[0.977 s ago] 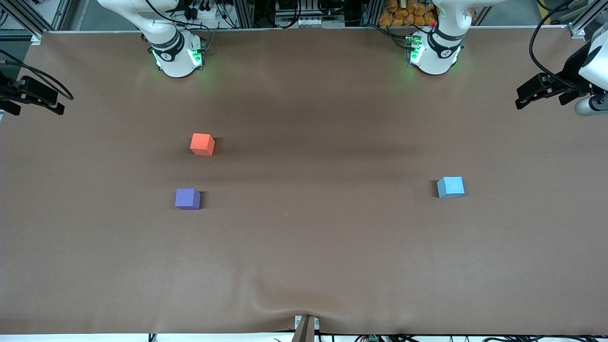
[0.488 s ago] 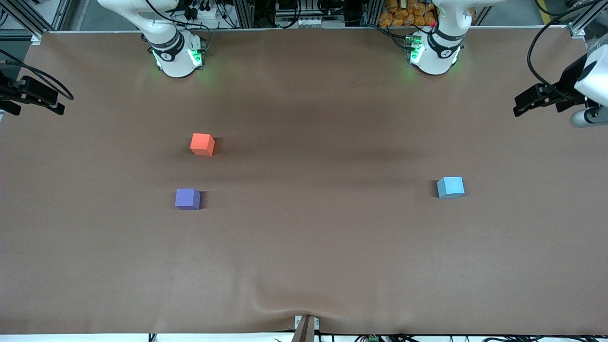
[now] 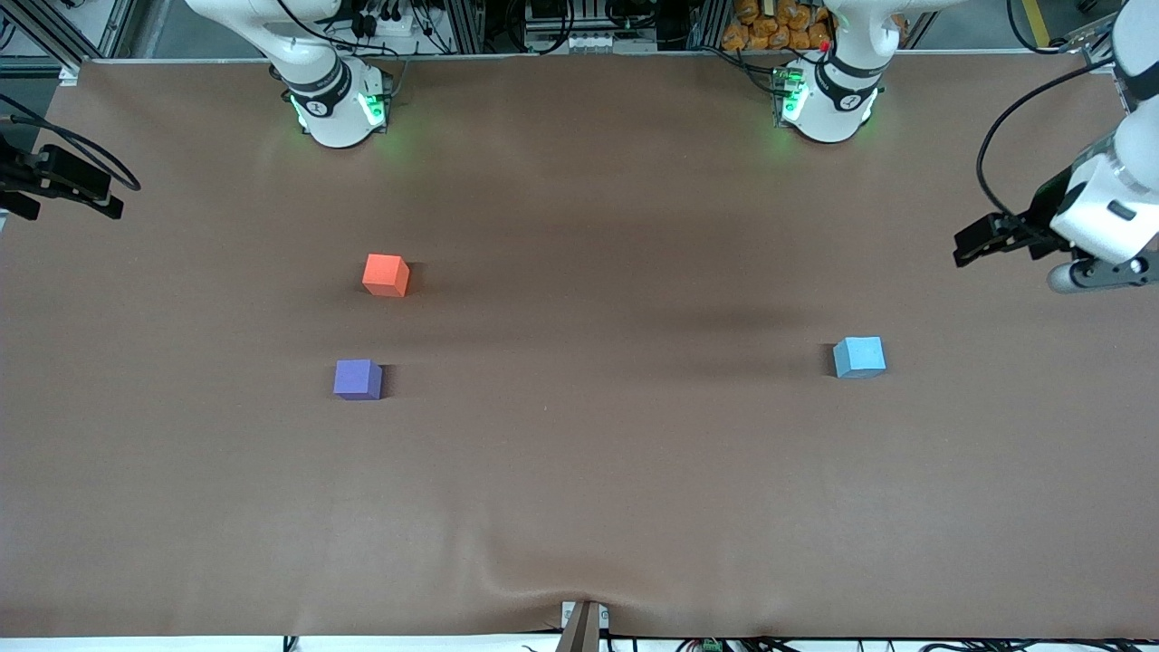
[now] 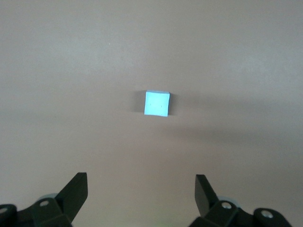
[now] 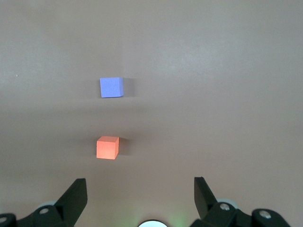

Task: Place blue block between orange and purple blocks
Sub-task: 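Move the left gripper down over the light-blue block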

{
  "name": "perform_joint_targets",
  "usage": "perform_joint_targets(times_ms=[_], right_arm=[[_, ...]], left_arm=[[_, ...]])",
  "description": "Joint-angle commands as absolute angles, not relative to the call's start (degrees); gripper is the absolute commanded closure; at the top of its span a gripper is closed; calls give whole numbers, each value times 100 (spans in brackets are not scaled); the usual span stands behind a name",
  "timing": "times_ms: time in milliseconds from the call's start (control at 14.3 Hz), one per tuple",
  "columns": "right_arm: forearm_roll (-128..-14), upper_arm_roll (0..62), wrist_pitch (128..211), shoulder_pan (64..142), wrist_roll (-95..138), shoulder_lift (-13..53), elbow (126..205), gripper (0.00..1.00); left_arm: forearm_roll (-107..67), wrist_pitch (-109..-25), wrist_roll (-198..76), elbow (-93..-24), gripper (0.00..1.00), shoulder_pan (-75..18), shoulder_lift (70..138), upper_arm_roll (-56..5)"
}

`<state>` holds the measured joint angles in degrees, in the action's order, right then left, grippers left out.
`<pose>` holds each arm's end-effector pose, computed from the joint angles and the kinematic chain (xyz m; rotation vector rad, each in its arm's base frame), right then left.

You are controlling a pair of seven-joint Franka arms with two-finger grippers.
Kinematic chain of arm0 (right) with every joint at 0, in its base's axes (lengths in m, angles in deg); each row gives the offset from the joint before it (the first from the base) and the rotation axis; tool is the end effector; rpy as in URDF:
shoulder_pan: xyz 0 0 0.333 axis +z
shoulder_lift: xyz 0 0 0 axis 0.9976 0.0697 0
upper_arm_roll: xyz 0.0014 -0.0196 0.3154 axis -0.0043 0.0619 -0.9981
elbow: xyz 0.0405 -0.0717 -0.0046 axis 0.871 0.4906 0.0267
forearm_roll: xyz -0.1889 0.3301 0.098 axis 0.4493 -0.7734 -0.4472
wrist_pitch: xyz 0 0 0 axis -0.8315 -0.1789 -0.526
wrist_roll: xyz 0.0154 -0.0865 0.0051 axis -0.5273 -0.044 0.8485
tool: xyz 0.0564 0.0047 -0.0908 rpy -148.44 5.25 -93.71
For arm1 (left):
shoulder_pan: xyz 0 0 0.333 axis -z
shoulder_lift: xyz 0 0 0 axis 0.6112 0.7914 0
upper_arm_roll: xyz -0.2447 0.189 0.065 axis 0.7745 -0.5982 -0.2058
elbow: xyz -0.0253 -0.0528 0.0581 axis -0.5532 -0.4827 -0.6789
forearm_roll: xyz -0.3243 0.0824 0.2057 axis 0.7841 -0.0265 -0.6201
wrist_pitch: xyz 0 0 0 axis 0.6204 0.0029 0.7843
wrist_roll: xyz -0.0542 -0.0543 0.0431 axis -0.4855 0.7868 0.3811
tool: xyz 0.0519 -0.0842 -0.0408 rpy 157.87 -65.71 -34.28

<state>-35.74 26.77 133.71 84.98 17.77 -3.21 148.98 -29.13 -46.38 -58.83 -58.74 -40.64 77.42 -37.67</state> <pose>0.5361 -0.0189 0.6673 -3.1137 0.0160 0.0899 0.5530 -0.0315 0.5577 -3.1238 -0.1499 0.0701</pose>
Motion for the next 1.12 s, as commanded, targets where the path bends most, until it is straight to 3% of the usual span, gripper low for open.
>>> perform_joint_targets(times_ms=[0,349,1047], right_arm=[[-3528,2649,13375,8495,1746,-417,14987,0],[-3528,2649,13375,8495,1746,-417,14987,0],[-3528,2649,13375,8495,1746,-417,14987,0]], left_arm=[[-3003,-5182,-5933,-6332,0,-4067,7680,-3751],[-3003,-6456,-5907,-7097,0,-4075,7987,-3751],[-2950,-7424,-5487,-7220,0,-4128,9244,-3742]])
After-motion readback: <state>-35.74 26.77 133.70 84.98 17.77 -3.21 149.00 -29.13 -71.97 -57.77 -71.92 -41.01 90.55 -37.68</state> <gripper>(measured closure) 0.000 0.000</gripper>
